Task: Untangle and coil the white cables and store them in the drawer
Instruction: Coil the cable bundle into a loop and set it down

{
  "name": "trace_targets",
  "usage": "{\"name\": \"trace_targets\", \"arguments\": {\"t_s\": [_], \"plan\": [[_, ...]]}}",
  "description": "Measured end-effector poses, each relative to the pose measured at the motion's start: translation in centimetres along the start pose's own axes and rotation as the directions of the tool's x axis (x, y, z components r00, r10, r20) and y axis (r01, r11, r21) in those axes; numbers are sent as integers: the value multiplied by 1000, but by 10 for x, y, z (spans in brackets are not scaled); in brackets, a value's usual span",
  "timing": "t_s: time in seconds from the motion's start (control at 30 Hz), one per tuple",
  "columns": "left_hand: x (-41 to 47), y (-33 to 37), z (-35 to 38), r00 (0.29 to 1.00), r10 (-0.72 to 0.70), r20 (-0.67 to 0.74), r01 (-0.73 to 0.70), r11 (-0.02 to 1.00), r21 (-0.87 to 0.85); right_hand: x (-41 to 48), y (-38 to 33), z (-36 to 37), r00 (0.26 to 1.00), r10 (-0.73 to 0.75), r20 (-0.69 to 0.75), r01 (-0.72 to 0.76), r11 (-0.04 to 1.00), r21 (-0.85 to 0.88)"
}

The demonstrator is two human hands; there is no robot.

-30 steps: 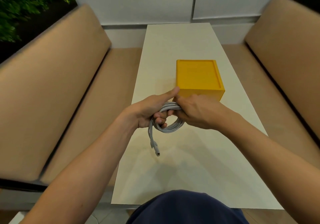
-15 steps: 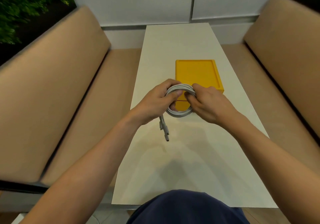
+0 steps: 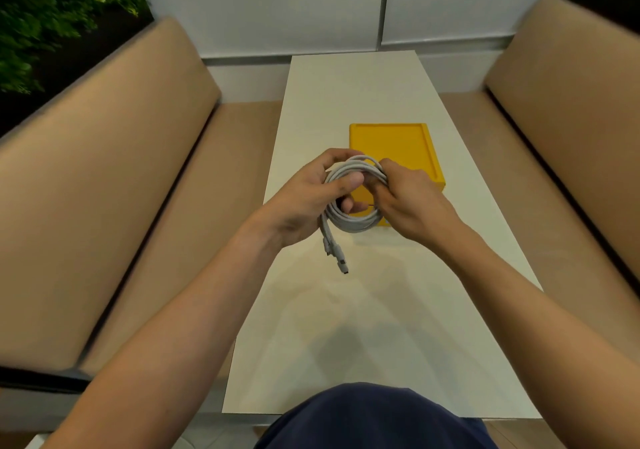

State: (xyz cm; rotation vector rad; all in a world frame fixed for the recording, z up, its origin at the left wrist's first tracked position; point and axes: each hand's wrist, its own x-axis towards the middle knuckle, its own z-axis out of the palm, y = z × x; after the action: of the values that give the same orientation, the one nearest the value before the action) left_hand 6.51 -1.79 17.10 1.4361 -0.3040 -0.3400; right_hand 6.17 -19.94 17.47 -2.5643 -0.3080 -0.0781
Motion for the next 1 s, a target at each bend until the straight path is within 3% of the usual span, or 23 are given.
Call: {"name": "trace_targets", "arguments": {"t_s": [0.07, 0.17, 0.3, 0.4, 0.5, 0.63, 0.73, 0.8, 0.87, 0.93, 1.0], "plan": [[-3, 4, -3, 998, -52, 43, 54, 997, -47, -4, -3, 4, 1000, -13, 11, 13, 999, 41], [-4, 10, -4, 992, -127, -9, 126, 989, -81, -6, -3, 9, 999, -32, 23, 31, 997, 69], [-2, 5, -4, 989, -114, -99, 114, 993, -5, -6, 9, 1, 982, -82, 170, 60, 989, 133], [-1, -1, -4, 984, -116, -138, 126, 990, 63, -8, 16, -7, 978, -157, 140, 168, 983, -76], [0, 2, -5, 980, -149, -129, 161, 983, 88, -8, 18, -14, 964, -264, 23, 255, 900, -354], [-1, 8, -5, 980, -185, -75, 193, 975, 113, -4, 22, -19, 921, -389, 35, 372, 846, -383], [0, 10, -6, 980, -191, -62, 195, 979, 59, -2, 20, -17, 933, -351, 74, 349, 842, -410], [-1, 11, -7, 981, -186, -60, 188, 982, 30, -3, 22, -13, 933, -351, 82, 358, 880, -310], [-3, 13, -8, 984, -171, -40, 171, 985, -5, -6, 22, -8, 931, -360, 61, 358, 933, 33], [-5, 16, -7, 988, -152, -11, 151, 988, -34, -9, 24, -2, 933, -359, 8, 341, 894, 291], [-7, 19, -6, 992, -128, 6, 128, 991, -31, -12, 26, 3, 932, -359, -55, 354, 862, 362]]}}
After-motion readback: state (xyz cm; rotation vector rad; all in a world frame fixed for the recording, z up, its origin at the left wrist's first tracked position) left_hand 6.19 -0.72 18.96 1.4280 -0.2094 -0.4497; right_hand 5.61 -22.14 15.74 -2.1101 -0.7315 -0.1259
